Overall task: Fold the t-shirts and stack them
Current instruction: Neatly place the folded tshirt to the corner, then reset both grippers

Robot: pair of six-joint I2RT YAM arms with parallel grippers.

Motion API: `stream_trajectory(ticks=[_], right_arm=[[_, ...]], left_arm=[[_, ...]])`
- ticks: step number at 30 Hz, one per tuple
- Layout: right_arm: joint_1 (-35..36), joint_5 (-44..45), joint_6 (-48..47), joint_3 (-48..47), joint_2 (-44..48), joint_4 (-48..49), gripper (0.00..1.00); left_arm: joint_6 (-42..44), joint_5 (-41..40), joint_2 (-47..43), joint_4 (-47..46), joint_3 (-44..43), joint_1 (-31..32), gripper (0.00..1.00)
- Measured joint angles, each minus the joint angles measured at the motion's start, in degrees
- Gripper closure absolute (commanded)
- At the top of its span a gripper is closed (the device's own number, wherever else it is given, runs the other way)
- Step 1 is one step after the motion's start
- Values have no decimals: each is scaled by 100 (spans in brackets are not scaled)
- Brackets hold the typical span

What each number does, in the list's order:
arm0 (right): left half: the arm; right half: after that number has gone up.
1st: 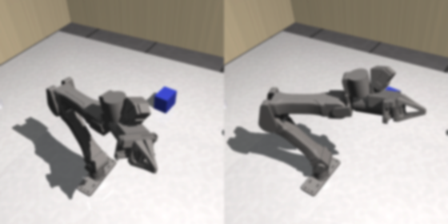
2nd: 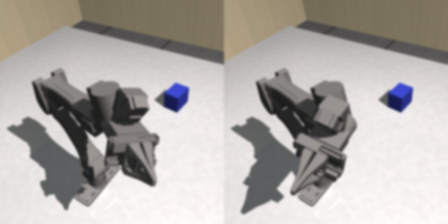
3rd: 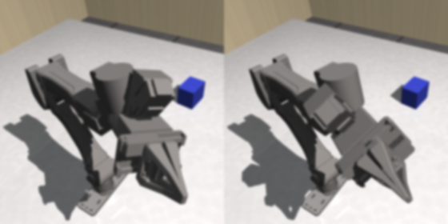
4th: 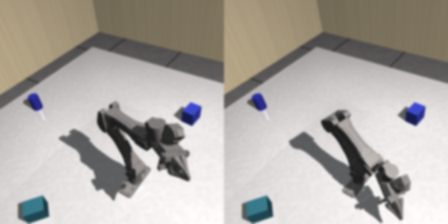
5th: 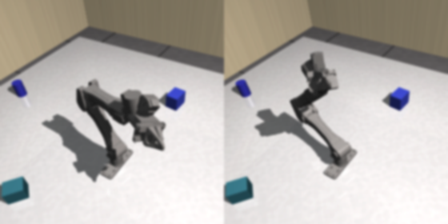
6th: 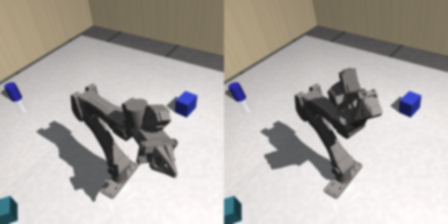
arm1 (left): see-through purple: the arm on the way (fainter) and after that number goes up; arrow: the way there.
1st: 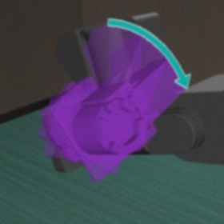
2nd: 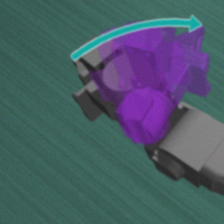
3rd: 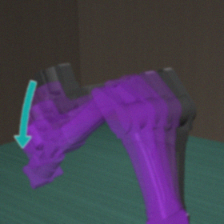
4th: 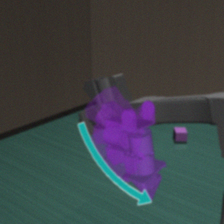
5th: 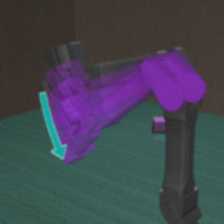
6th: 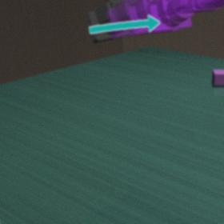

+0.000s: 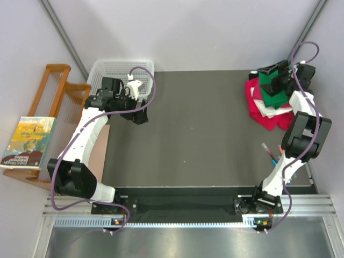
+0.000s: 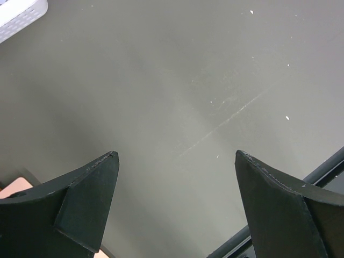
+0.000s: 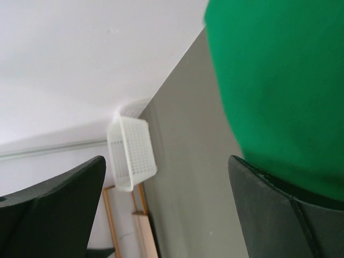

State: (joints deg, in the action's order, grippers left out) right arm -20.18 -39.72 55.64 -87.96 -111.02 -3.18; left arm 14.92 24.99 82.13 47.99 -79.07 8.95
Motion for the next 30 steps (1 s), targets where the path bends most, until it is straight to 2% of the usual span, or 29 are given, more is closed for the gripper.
stream_trajectory(ticks=[6,12,21,26,30], right_arm=[[-20,-144,-61,1156,1152,122,4],[-17,-55,-361,1589,1198,-68,3],[343,39,-960,627,1182,-986,0],[1191,223,-1502,-11,2179,-1515,0],[1869,308,-1926,-457,3355,-1659,0]], left_arm=[[-28,-22,-9,-4,0,0,6],[-79,-24,-11,-17,0,0,6],[-85,-90,-44,-31,-9,0,6],[-216,-219,-92,-26,-256,0,5],[-457,-509,-278,-173,-470,0,2]])
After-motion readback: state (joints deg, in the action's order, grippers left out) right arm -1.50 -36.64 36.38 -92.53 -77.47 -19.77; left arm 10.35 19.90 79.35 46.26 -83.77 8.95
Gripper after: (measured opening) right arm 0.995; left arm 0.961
